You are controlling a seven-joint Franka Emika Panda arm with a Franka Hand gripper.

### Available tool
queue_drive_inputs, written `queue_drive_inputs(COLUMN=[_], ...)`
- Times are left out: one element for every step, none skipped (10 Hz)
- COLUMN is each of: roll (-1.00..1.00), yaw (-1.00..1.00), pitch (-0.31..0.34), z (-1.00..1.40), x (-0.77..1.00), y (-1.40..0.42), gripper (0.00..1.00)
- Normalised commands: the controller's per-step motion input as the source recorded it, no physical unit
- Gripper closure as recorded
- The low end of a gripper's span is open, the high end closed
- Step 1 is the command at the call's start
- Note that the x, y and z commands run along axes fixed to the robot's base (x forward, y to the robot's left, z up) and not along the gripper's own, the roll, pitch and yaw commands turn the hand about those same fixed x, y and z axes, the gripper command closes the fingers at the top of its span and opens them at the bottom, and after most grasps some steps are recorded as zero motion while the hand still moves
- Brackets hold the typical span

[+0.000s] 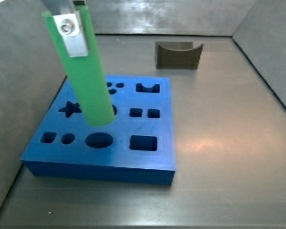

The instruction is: Insert the oval object.

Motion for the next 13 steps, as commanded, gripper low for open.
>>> queue_drive_inputs(roll=[0.15,0.03,-0.02,-0.09,0.00,0.09,0.13,0.04,0.05,0.07,0.12,0.10,0.08], yaw=[-0.97,-0.91,-0.66,-0.29,0.00,0.00,-0.01,0.00,0.04,0.10,0.11,0.06,0.05], pitch=[0.046,0.050,0.011,0.000,0.000,0.057,0.109,0.064,0.000,0.000,0.000,0.000,0.000], z=[-0.02,-0.25,-0.36,-0.08,-0.16,-0.42,-0.43,-0.11,-0.01,0.00,-0.01,-0.04,-0.04], x=[-0.06,0.00,0.25,0.15,0.00,0.19,0.26,0.07,0.00,-0.03,-0.27,-0.22,-0.08], y=[-0.04,-0.14,-0.26,0.00,0.00,0.00,-0.12,-0.01,-0.08,-0.14,-0.08,-0.01,0.00], gripper=[1.00,1.00,1.00,1.00,1.00,1.00,1.00,1.00,1.00,1.00,1.00,1.00,1.00])
